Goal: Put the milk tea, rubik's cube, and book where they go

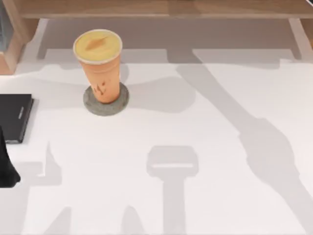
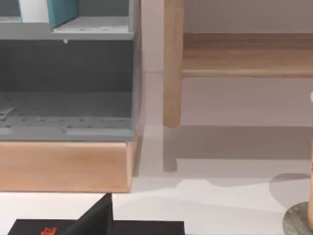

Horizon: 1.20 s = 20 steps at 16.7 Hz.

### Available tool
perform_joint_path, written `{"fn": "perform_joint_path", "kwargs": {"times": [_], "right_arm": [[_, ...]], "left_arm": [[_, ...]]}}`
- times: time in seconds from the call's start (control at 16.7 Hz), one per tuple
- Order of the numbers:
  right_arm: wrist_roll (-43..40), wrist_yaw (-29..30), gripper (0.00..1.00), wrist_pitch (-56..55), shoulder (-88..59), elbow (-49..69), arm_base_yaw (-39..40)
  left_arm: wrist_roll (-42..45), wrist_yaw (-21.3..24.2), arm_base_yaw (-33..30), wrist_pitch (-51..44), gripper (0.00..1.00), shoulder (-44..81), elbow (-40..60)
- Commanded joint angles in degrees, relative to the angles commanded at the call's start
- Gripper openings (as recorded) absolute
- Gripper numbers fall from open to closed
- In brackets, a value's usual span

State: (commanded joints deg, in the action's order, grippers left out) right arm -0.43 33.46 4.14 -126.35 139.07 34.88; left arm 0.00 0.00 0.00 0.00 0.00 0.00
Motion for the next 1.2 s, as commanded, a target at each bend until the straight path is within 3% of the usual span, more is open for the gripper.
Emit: {"fn": "perform_joint_path", "kwargs": {"times": [0.24,0.6,1.2], "right_arm": [[0.76,1.35,0.0,8.64,-9.02,10.2,-1.2],[0.98,2.32,0.0,9.87,-10.7,11.71,-1.24],[0.98,2.32,0.75,9.87,-10.7,11.71,-1.24]], "left_arm": [[0.0,0.0,0.0,0.0,1.0,0.0,0.0],[0.0,0.0,0.0,0.0,1.0,0.0,0.0],[0.0,0.0,0.0,0.0,1.0,0.0,0.0]]}}
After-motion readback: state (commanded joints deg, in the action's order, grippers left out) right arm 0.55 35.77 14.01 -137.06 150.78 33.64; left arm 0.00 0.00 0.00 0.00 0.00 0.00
